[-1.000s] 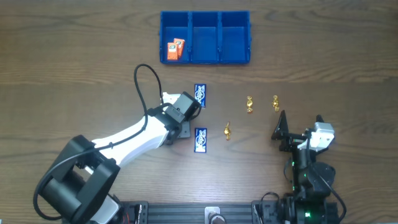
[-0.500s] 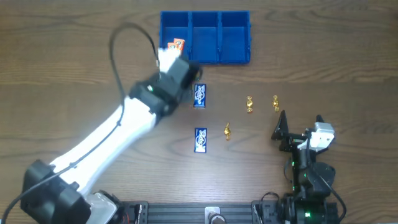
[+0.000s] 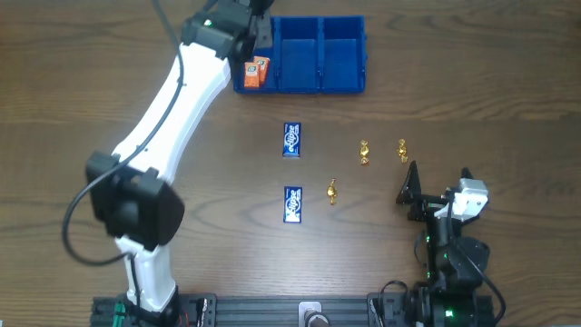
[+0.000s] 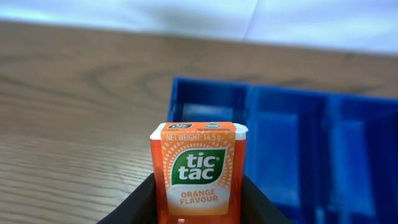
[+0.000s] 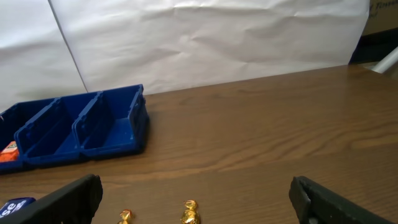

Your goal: Sort Candies Into Trays

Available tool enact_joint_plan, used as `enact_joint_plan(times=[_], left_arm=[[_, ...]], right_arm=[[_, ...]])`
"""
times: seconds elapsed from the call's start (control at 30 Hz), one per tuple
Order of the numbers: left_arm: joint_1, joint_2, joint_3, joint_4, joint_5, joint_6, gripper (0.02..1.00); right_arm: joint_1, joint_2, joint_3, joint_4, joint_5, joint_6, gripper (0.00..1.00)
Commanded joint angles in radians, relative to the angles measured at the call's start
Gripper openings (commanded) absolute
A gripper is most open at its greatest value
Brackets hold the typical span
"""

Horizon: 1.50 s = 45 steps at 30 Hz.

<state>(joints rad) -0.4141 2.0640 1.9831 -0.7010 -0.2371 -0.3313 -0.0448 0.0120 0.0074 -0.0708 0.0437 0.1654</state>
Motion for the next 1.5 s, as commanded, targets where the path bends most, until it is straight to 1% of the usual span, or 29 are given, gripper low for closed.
enact_joint_plan(times=[0.03, 0.37, 0.67, 0.7, 0.73, 0.77, 0.83, 0.87, 0.93, 1.17, 1.4, 1.5], left_arm=[[0.026, 0.078, 0.029, -0.005, 0.059, 0.011, 0.277], [0.036, 0.143, 0.028, 0.023, 0.074, 0.014, 0.283], [0.037, 0.145, 0.028, 0.025, 0.073, 0.018, 0.362], [0.038, 0.145, 0.028, 0.025, 0.073, 0.018, 0.393], [0.039, 0.145, 0.028, 0.025, 0.073, 0.017, 0.448], [0.041, 0.145, 0.028, 0.025, 0.073, 0.017, 0.581], [0.042, 0.143, 0.028, 0.033, 0.070, 0.018, 0.691], [0.042, 0.138, 0.028, 0.036, 0.069, 0.018, 0.761], [0.042, 0.119, 0.029, 0.041, 0.060, 0.016, 0.809], [0.040, -0.039, 0.028, 0.021, 0.004, 0.018, 0.833], [0.027, -0.321, 0.005, -0.004, -0.063, 0.070, 0.928], [0.028, -0.444, -0.032, -0.001, -0.063, 0.101, 0.958]], right_arm=[[-0.008, -0.005, 0.000, -0.010, -0.002, -0.010, 0.998], [-0.008, -0.005, 0.000, -0.010, -0.002, -0.010, 0.998], [-0.008, -0.005, 0.000, -0.010, -0.002, -0.010, 0.998], [-0.008, -0.005, 0.000, -0.010, -0.002, -0.010, 0.998], [-0.008, -0.005, 0.000, -0.010, -0.002, -0.010, 0.998], [-0.008, -0.005, 0.000, -0.010, -0.002, -0.010, 0.998], [-0.008, -0.005, 0.000, -0.010, -0.002, -0.010, 0.998], [-0.008, -0.005, 0.000, -0.010, -0.002, -0.010, 0.998], [-0.008, -0.005, 0.000, -0.010, -0.002, -0.010, 0.998], [-0.008, -0.005, 0.000, -0.010, -0.002, -0.010, 0.998], [-0.008, -0.005, 0.000, -0.010, -0.002, -0.010, 0.998], [-0.008, -0.005, 0.000, -0.010, -0.002, -0.010, 0.998]])
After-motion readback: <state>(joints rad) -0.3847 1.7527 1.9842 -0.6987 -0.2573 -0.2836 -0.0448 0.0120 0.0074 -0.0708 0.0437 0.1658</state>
